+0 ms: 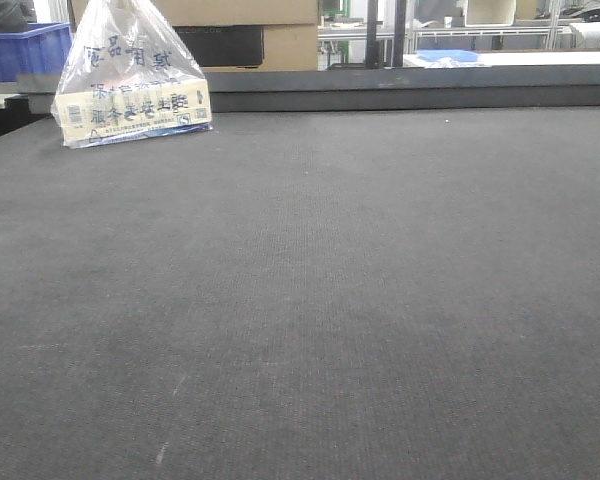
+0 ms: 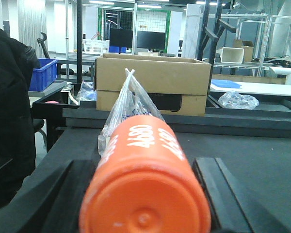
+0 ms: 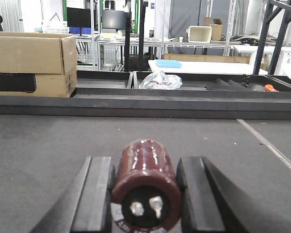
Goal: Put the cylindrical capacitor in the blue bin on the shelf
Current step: 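Lift both held cylinders up off the felt table surface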
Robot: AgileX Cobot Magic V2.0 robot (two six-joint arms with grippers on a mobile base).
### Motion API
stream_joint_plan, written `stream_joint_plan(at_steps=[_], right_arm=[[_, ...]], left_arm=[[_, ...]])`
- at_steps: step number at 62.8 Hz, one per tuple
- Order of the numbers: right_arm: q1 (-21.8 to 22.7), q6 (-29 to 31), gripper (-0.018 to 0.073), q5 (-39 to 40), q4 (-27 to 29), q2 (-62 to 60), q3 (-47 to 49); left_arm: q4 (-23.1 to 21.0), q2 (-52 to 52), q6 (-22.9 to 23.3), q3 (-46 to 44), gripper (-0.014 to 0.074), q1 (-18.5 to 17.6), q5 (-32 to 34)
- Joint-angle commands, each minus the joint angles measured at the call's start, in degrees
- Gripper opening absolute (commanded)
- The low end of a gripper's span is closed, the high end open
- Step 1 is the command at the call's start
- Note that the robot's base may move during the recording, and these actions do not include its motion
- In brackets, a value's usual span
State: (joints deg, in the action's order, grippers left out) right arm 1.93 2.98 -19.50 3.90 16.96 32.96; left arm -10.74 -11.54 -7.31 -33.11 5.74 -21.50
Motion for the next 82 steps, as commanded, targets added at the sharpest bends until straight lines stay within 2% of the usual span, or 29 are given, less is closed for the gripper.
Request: stream_joint_plan(at_steps=[1,82], right_arm=[[0.3,0.3,-0.0163,2.0,-0.3,-0.3,0.3],[0.3,0.3,-0.0163,2.0,-0.3,-0.3,0.3]], left_arm=[[-0.5,0.4,0.0,-0.1,-0.0111,-0.2,1.0],[-0.5,0.4,0.0,-0.1,-0.0111,-0.2,1.0]])
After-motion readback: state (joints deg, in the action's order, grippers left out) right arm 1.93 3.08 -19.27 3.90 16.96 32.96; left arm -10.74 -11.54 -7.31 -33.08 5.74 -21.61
